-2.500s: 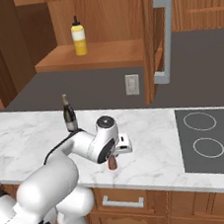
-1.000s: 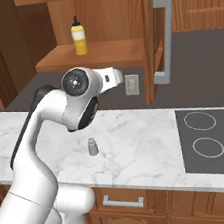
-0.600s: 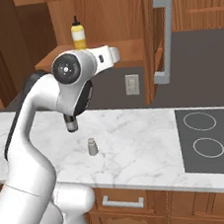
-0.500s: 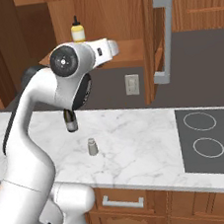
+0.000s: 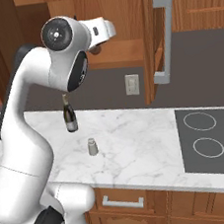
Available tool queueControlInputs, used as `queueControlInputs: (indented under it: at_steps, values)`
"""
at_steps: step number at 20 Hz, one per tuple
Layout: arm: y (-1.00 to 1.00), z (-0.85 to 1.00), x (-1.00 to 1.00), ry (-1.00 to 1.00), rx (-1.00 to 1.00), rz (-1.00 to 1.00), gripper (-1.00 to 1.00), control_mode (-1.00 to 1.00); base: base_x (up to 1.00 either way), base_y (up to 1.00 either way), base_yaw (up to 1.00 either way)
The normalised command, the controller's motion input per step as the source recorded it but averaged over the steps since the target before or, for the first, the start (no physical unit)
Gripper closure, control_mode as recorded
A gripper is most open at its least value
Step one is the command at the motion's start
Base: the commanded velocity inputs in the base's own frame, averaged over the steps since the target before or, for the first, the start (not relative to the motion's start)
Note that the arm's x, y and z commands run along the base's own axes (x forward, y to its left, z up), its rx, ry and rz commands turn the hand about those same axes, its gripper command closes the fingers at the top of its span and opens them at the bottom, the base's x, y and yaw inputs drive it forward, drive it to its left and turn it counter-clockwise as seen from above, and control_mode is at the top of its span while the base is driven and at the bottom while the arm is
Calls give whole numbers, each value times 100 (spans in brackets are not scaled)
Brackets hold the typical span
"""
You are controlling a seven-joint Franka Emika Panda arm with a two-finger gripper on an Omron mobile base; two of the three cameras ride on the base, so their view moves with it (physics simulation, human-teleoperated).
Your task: There are various items on the counter. Only move the condiments/shakers into the cabinet.
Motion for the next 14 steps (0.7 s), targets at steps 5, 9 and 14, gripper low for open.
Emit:
queueControlInputs:
  at_steps: [5,9,14]
  values:
    - [19,-24,29,7,0,0,100,-100,0,0,0]
    - [23,-13,46,14,0,0,100,-100,0,0,0]
    - [13,-7,47,11,0,0,100,-100,0,0,0]
